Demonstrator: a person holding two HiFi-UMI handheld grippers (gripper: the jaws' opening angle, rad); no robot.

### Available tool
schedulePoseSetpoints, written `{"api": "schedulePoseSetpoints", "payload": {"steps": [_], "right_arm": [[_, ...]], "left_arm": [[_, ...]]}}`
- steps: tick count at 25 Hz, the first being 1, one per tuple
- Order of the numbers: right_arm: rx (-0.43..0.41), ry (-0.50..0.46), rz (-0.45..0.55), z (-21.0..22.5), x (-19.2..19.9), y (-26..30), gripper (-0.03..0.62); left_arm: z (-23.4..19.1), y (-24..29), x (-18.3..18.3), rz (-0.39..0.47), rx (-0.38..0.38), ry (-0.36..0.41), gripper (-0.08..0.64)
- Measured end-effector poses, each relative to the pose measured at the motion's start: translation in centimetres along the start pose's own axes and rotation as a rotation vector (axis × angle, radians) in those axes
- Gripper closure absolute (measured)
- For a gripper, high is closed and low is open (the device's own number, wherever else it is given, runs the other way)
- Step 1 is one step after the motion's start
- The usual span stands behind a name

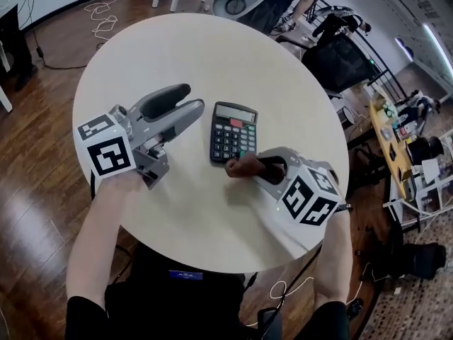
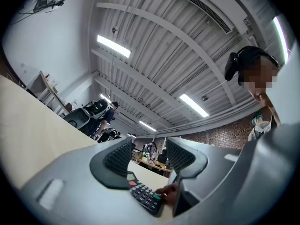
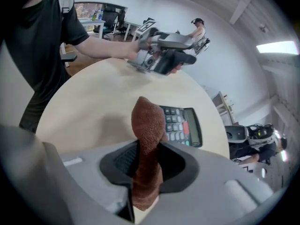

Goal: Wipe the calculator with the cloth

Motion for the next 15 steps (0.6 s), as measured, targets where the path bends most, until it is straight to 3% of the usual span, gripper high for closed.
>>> {"api": "schedulePoseSetpoints", "payload": {"steps": [4,6,9,15], "right_arm": [[0.206,0.121,-0.004,7.2,0.5,1.2,0.497],[0.259,0.17,-0.017,9.6,0.9,2.6,0.497],[0.253,0.145,-0.069,10.6,0.9,4.6,0.497],[0.17,0.0,-0.123,7.4,-0.5,4.7,0.497]], "left_arm": [[0.0,-0.1,0.0,0.001,-0.004,0.007,0.331],[-0.2,-0.1,0.1,0.005,-0.004,0.001,0.331],[-0.3,-0.1,0.2,0.006,-0.005,-0.007,0.331],[0.0,0.0,0.0,0.0,-0.001,-0.002,0.331]]}}
Point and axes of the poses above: the fingertips, and each gripper's own axes: y forward along the fingers, z to its right, x out of its underside, the point moved 2 cm from there along -y, backward along the fingers, and after that the axes turned 15 degrees about -y, right-handed, at the moved point
